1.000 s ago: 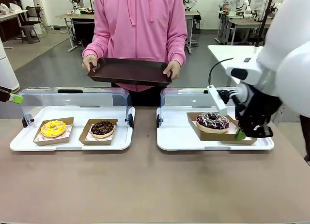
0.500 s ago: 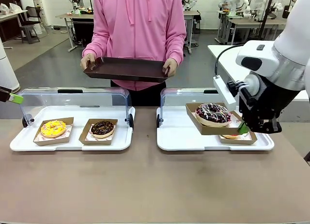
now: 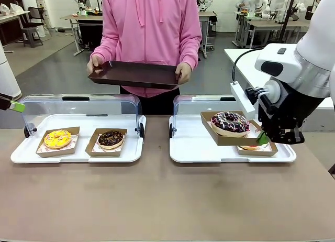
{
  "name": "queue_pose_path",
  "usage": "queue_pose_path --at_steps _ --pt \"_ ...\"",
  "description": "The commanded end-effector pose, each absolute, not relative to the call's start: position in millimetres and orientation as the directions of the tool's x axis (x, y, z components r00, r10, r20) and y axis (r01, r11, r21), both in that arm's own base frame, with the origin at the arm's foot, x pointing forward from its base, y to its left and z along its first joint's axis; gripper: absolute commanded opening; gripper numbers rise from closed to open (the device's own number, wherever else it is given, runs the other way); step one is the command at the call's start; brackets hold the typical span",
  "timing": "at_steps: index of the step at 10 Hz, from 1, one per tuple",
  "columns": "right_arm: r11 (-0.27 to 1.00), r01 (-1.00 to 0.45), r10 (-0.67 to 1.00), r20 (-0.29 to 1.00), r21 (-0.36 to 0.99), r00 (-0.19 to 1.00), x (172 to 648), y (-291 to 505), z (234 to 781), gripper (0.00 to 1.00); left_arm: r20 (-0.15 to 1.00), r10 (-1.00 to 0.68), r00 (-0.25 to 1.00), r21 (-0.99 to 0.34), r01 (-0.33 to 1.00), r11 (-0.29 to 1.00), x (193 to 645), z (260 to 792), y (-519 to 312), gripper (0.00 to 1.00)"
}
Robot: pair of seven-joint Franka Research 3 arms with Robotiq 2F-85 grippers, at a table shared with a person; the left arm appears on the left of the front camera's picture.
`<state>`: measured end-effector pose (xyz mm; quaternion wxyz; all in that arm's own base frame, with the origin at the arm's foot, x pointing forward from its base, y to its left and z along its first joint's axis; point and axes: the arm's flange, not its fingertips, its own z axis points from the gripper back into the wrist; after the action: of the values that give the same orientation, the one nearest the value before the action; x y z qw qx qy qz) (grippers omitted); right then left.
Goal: Provide the desired donut to the person.
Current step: Place the picked Paper togo box onto the Handle tray extended by the person.
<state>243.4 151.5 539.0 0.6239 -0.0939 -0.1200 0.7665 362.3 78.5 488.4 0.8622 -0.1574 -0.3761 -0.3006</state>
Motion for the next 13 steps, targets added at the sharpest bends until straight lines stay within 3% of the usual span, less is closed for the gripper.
queue_pose_path --at_steps 1,13 --pt "-0.193 -0.933 0.979 0.0 -0.303 -0.202 242.1 152.4 539.3 0.0 0.751 -0.392 0.532 -0.055 0.641 0.765 363.1 487.6 79.0 1.0" --pt "-0.193 -0.933 0.979 0.0 -0.303 -0.202 242.1 152.4 539.3 0.0 0.751 -0.392 0.532 -0.055 0.641 0.765 363.1 487.6 79.0 1.0"
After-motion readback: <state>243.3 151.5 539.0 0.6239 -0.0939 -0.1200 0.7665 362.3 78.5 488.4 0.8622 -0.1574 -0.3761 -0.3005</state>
